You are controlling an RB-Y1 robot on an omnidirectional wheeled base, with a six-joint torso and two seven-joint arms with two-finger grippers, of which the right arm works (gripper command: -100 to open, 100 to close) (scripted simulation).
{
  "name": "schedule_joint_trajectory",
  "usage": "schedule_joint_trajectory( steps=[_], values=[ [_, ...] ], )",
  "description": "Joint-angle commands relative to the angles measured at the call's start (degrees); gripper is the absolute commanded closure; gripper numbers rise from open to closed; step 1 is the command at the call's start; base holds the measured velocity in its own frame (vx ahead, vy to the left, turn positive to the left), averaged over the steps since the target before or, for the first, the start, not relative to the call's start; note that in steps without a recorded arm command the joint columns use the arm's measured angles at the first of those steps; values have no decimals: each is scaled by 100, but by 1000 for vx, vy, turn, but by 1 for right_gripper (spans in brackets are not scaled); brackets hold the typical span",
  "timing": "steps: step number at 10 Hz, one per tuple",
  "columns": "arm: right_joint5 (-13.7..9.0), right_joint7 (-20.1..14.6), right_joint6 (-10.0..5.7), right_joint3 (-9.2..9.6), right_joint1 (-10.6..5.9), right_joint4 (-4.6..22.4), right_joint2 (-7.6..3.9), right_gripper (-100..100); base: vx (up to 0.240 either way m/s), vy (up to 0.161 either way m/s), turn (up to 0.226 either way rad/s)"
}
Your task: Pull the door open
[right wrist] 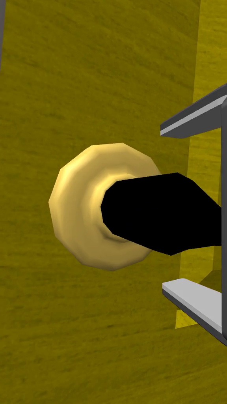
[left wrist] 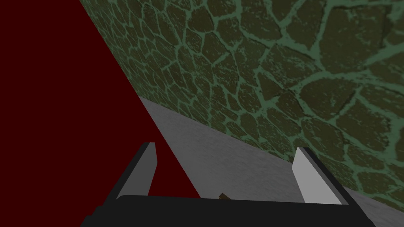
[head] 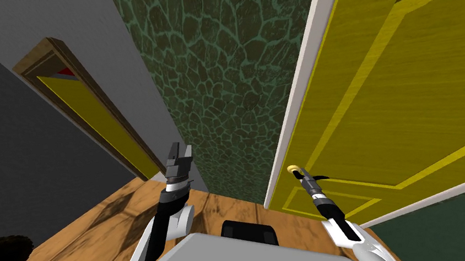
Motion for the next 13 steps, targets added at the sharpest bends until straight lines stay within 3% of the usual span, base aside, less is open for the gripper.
schedule_joint_trajectory(
  steps=[1,6,13],
  values=[
    [3,-2,14,4,7,-13,3,100,-13,1,-15],
    [3,-2,14,4,7,-13,3,100,-18,0,-1],
    [267,-531,-525,285,398,-133,-315,100,-182,-72,112]
  ],
)
